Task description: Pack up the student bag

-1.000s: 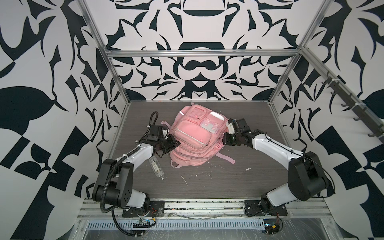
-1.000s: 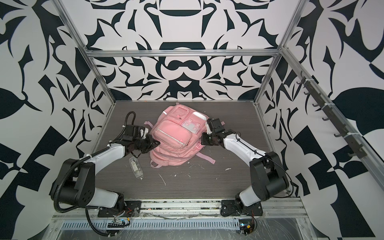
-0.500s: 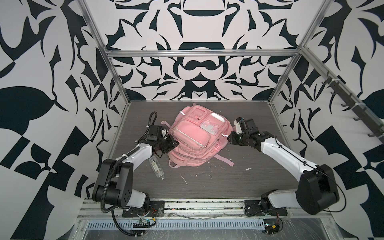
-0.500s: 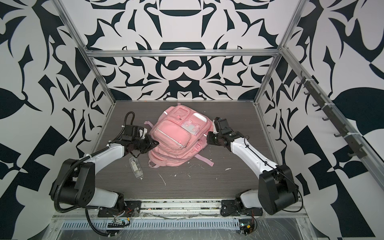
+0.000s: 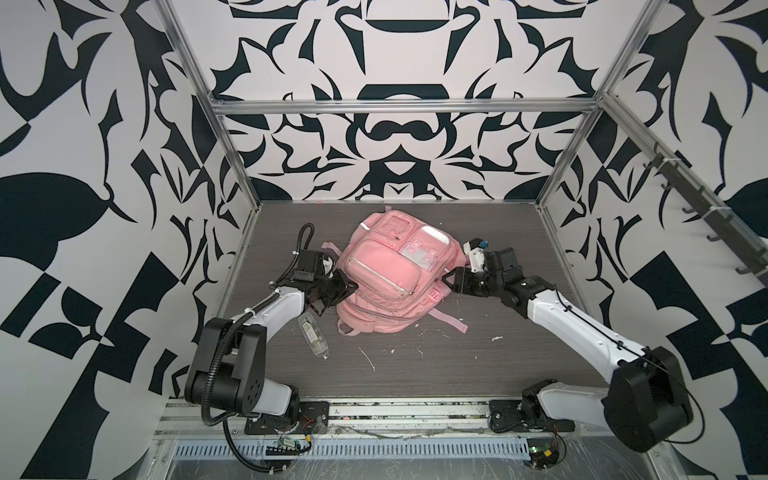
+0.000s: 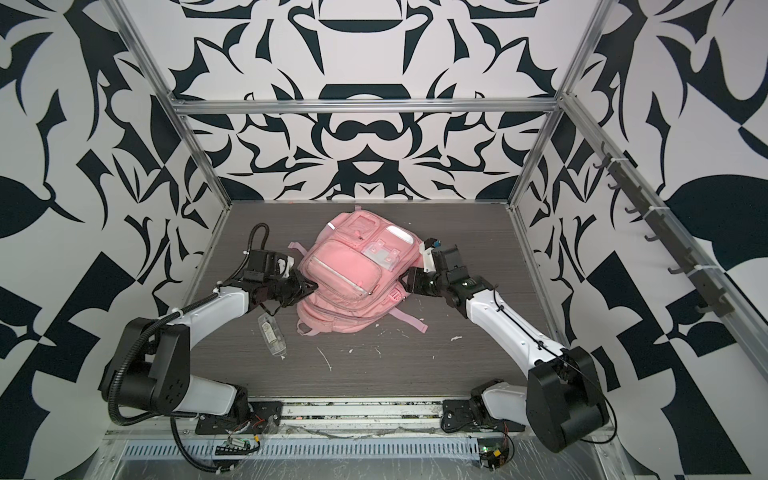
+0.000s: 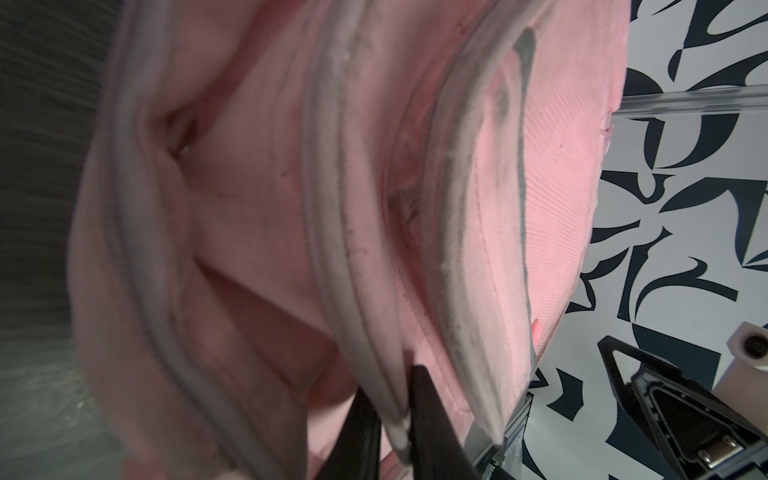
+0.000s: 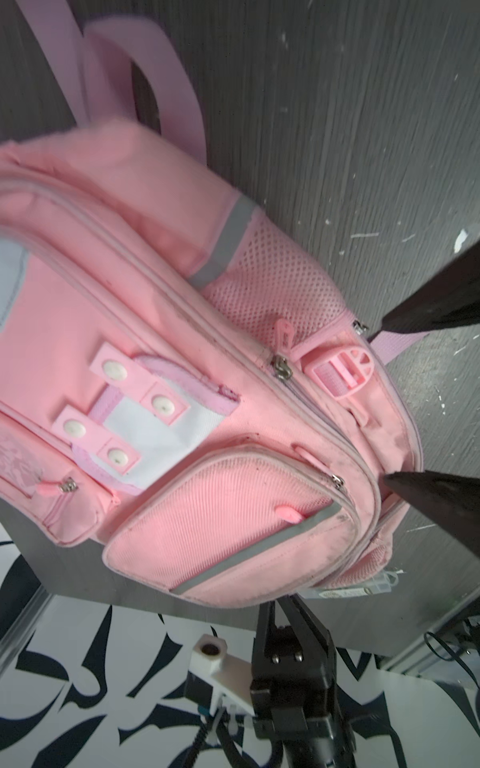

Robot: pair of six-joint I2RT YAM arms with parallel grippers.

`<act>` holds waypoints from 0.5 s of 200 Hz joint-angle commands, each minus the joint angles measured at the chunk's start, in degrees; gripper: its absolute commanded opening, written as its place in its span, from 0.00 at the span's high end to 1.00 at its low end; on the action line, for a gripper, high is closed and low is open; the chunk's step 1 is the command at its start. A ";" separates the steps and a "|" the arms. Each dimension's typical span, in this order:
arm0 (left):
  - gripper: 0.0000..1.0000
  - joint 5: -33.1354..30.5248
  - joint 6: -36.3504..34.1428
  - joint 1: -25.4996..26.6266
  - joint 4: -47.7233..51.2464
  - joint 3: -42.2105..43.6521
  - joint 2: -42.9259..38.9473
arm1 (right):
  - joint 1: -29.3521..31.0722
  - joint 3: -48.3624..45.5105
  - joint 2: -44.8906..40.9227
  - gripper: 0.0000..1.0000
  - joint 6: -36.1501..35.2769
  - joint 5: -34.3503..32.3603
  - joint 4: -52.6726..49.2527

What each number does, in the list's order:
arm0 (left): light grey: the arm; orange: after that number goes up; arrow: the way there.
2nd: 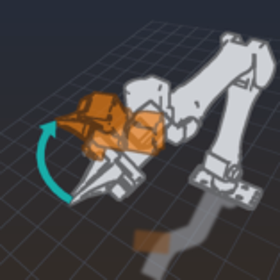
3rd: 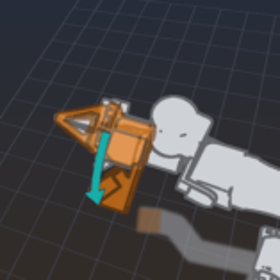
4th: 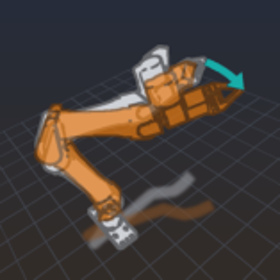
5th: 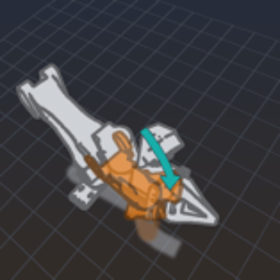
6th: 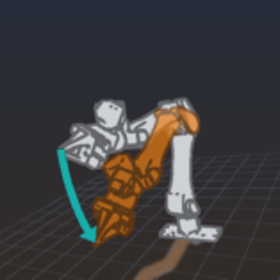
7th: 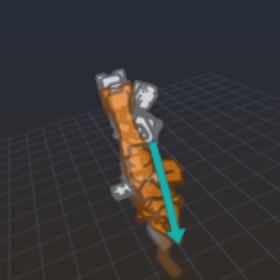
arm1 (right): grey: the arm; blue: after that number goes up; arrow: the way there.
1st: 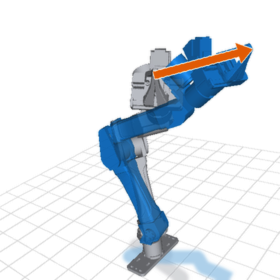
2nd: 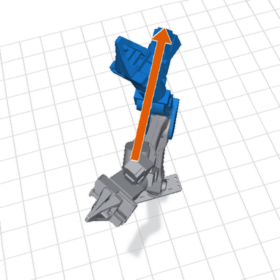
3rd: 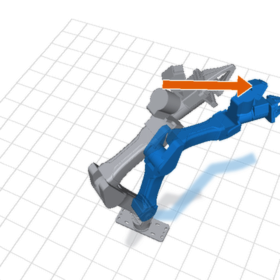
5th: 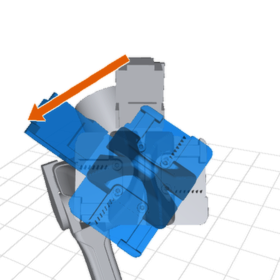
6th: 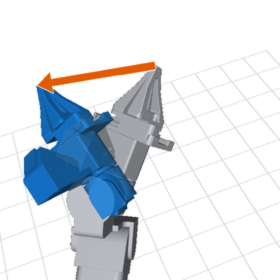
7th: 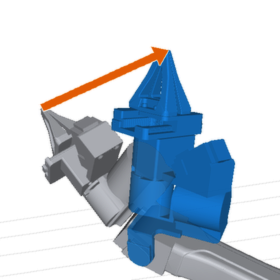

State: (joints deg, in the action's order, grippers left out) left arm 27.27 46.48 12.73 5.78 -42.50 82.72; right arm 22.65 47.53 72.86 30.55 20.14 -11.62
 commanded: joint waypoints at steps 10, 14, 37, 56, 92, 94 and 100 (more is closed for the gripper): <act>0.83 -0.42 -0.14 -0.43 -0.16 0.80 -0.47 | 4.46 1.73 2.75 0.42 0.92 1.80 5.65; 0.83 -0.42 -0.08 -0.43 -0.14 0.83 -0.54 | 5.00 1.91 3.23 0.42 0.92 1.64 5.87; 0.83 -0.35 -0.08 -0.43 -0.07 0.98 -0.68 | 6.89 2.78 5.92 0.41 1.14 1.19 7.11; 0.83 -0.21 0.05 -0.34 -0.08 1.19 -0.64 | 7.48 3.26 7.90 0.38 1.45 1.30 8.29; 0.83 -0.28 0.12 -0.08 -0.12 1.32 -0.71 | 8.80 4.60 11.10 0.34 1.45 1.54 9.42; 0.83 -0.31 0.13 -0.01 -0.13 1.29 -0.71 | 8.87 4.66 11.21 0.34 1.40 1.47 9.38; 0.83 -0.28 0.18 0.01 -0.03 1.33 -0.75 | 9.06 4.97 11.57 0.34 1.38 1.46 9.32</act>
State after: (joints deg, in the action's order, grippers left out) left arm 27.22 46.59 12.75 5.76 -42.26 82.72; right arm 30.85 49.32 83.99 31.79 21.23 -4.78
